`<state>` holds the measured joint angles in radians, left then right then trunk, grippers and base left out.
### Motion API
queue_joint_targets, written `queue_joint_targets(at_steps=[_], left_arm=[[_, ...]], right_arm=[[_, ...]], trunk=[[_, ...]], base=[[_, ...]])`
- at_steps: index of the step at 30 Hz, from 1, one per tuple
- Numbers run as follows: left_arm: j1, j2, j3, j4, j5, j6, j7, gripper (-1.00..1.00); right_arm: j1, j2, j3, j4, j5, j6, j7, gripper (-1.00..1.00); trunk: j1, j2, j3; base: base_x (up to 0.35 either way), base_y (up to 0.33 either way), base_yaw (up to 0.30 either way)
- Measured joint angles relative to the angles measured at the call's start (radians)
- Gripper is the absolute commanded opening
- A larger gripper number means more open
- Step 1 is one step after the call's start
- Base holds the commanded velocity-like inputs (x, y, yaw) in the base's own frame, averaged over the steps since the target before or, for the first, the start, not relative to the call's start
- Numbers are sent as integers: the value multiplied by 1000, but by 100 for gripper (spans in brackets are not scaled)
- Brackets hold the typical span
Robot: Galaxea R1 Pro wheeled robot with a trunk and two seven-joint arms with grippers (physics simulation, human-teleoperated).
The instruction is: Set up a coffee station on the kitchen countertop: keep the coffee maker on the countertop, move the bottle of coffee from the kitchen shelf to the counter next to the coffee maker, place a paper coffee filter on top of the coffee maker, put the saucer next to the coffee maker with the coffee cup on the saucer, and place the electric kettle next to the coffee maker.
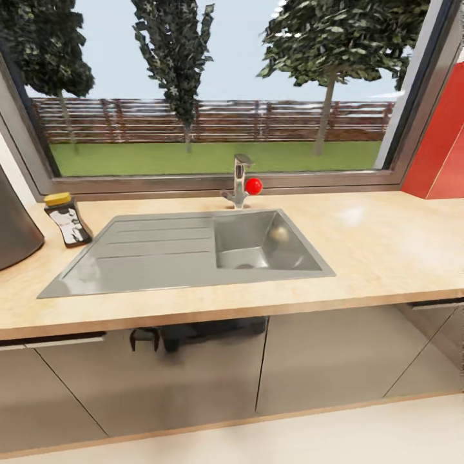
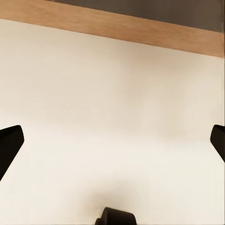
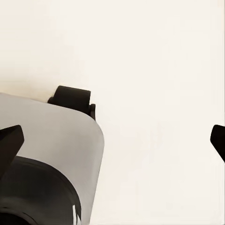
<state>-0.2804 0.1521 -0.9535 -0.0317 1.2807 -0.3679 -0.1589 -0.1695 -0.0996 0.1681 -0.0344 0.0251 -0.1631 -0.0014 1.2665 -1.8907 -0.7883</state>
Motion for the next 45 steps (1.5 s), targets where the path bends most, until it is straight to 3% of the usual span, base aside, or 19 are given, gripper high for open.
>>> queue_joint_targets(at_steps=[7,22,45], left_arm=[[0,-1,-1,0,0,0,0,100],[0,-1,-1,0,0,0,0,100],[0,0,-1,-1,0,0,0,100]], right_arm=[[0,0,0,0,0,0,0,100],[0,0,0,0,0,0,0,100],[0,0,0,0,0,0,0,100]], trunk=[[0,0,0],[0,0,0],[0,0,0]], base=[[82,-227,-129],[6,-37,-250],[0,-294,-12]])
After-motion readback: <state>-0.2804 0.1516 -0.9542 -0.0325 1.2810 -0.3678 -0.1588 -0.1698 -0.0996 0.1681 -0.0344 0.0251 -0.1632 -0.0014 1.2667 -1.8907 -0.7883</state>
